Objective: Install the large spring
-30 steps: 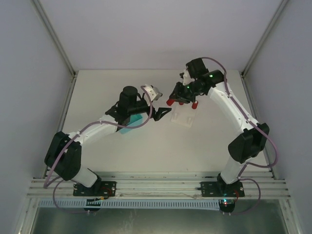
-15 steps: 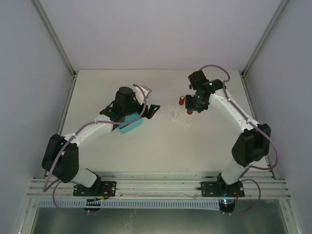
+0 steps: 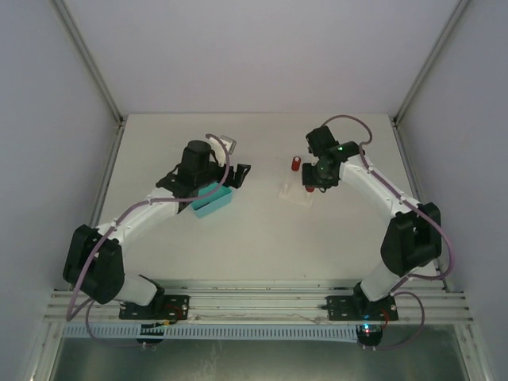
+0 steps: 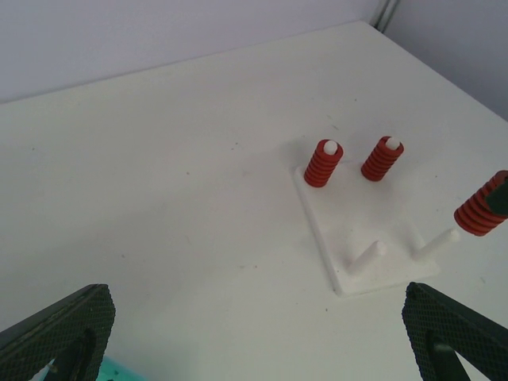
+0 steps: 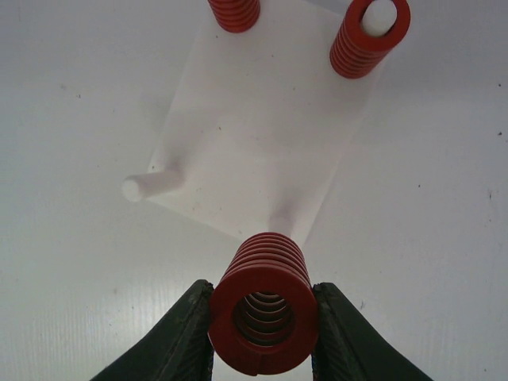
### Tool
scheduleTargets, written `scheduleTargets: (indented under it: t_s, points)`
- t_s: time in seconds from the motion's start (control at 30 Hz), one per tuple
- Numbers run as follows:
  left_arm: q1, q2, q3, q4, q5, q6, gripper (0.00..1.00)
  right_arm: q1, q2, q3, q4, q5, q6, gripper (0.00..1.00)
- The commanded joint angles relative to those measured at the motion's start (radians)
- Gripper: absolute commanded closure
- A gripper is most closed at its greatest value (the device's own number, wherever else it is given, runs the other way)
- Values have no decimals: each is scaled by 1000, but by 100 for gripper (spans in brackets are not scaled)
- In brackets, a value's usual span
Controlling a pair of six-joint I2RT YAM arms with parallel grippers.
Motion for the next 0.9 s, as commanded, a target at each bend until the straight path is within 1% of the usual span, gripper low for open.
scheduleTargets:
  t_s: [0.0, 0.2, 0.27, 0.5, 0.77, 0.87]
  points:
    - [3, -37, 34, -18, -28, -7, 1, 2, 8, -12, 53, 26, 2, 100]
    - [3, -53, 27, -27, -30, -3, 1, 2, 25, -22, 64, 25, 3, 100]
    - [3, -56, 25, -33, -64, -3, 1, 2, 25, -27, 60, 23, 9, 100]
    - [3, -64, 14, -38, -79, -4, 1, 2, 28, -57, 58, 29, 17, 100]
    - [4, -57, 17, -48, -93, -2, 1, 2, 48, -96, 89, 11, 20, 100]
    - [4, -53, 21, -54, -94, -5, 1, 2, 66, -99, 124, 3, 12, 94]
